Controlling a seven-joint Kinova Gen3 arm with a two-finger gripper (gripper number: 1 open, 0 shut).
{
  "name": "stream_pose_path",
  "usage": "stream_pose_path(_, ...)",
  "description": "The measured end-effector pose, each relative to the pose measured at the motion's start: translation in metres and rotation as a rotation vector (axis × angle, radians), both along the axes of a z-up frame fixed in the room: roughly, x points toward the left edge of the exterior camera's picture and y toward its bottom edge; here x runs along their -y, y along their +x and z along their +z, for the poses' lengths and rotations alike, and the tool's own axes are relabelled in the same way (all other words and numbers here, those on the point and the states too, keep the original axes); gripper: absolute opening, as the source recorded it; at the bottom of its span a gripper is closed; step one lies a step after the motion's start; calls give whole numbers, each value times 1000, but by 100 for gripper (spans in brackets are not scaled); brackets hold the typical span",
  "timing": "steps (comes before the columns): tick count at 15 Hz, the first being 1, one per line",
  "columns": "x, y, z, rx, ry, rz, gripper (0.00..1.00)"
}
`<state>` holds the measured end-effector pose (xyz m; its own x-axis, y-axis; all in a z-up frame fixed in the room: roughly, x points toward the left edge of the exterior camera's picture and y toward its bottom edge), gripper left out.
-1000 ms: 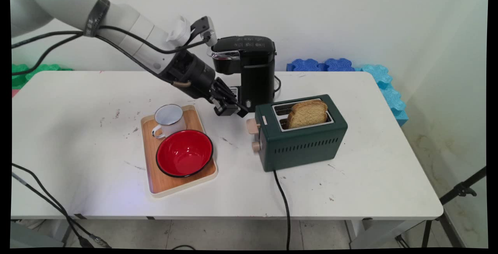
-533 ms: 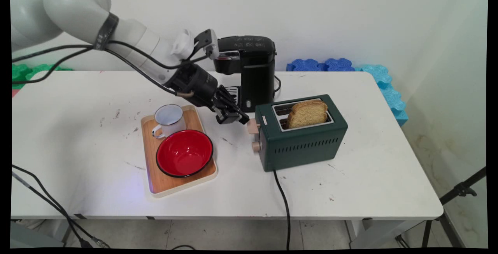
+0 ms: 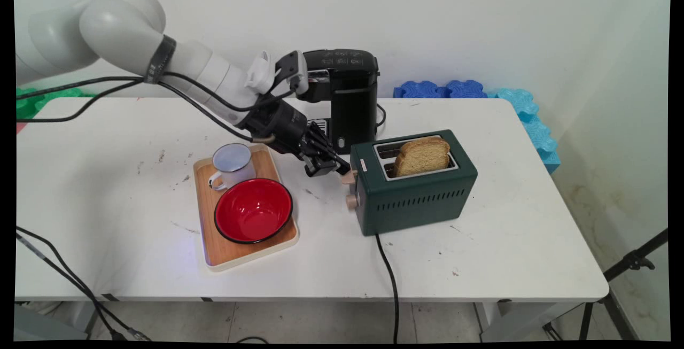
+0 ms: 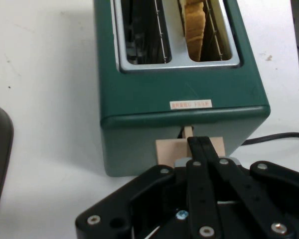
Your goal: Press the toaster switch
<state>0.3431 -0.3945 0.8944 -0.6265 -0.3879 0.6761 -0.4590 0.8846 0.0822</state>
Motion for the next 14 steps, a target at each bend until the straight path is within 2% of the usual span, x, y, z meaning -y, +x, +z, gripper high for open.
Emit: stream_pose_path(14,0,-1,-30,9,-33,-15,0)
